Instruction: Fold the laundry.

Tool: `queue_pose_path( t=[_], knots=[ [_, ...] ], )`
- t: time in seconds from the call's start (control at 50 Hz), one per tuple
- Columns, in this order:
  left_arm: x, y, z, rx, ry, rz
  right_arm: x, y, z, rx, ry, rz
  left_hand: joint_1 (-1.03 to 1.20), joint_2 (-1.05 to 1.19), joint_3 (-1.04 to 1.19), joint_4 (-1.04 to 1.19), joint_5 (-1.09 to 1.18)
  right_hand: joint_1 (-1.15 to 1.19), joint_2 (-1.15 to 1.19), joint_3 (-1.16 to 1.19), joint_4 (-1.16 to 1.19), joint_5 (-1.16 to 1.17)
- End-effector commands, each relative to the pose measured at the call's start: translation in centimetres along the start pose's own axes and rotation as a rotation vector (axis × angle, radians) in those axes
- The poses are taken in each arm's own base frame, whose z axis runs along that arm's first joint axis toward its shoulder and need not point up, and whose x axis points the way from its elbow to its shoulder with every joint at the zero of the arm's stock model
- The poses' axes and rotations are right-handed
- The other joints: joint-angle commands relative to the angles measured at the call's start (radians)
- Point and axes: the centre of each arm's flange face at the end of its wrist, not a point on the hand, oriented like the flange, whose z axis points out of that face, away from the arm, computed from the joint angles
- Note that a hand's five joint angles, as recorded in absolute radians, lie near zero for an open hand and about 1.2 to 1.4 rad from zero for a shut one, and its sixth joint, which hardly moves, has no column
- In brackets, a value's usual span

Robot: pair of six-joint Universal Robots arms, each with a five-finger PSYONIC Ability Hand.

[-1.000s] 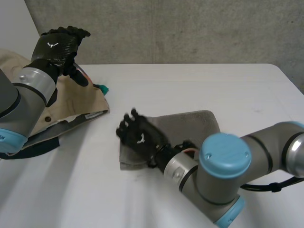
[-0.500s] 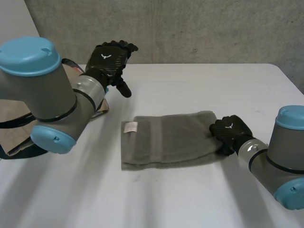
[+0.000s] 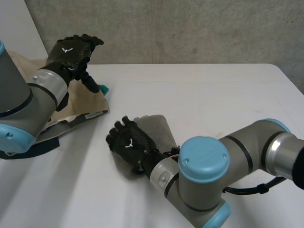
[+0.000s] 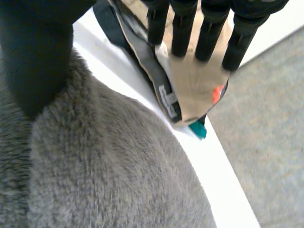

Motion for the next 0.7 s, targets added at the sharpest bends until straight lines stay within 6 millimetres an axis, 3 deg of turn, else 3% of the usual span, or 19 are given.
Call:
queue_pose_path(
  t=[0.02, 0.08, 0.18, 0.28, 0.34, 0.42, 0.58, 0.7],
  knots=[
    [0.7, 0.1, 0.5, -0.015, 0.017, -0.006, 7.8, 0.4, -0.6, -0.077, 0.235, 0.265, -0.032, -0.029, -0.038, -0.024, -0.048, -0.094, -0.096, -0.114, -0.121, -0.108],
    [1.7, -0.1, 0.7, -0.028, 0.045, -0.014, 11.8, -0.5, -2.1, -0.036, 0.305, 0.456, -0.032, -0.029, -0.038, -0.024, -0.048, -0.094, -0.096, -0.114, -0.121, -0.108],
    [4.0, 0.1, 0.2, -0.107, 0.082, -0.058, 14.2, 0.2, -3.2, -0.057, 0.273, 0.690, -0.032, -0.029, -0.038, -0.024, -0.048, -0.094, -0.096, -0.114, -0.121, -0.108],
    [6.9, 1.4, -0.8, -0.214, 0.092, -0.106, 13.9, 1.8, -2.5, -0.135, 0.186, 0.762, -0.032, -0.029, -0.038, -0.024, -0.048, -0.094, -0.096, -0.114, -0.121, -0.108],
    [9.2, 3.3, -1.5, -0.304, 0.086, -0.123, 13.5, 3.3, -1.7, -0.207, 0.155, 0.724, -0.032, -0.029, -0.038, -0.024, -0.048, -0.094, -0.096, -0.114, -0.121, -0.108],
    [10.8, 5.6, -1.9, -0.378, 0.040, -0.121, 12.2, 5.0, -1.1, -0.287, 0.112, 0.675, -0.032, -0.029, -0.038, -0.024, -0.048, -0.094, -0.096, -0.114, -0.121, -0.108],
    [11.3, 9.9, -2.3, -0.493, -0.108, -0.085, 9.9, 7.3, -0.2, -0.381, 0.075, 0.633, -0.032, -0.029, -0.038, -0.024, -0.048, -0.094, -0.096, -0.114, -0.121, -0.108],
    [11.6, 11.9, -3.1, -0.564, -0.097, -0.046, 9.1, 8.0, 0.2, -0.401, 0.056, 0.578, -0.032, -0.029, -0.038, -0.024, -0.048, -0.094, -0.096, -0.114, -0.121, -0.108]
  ],
)
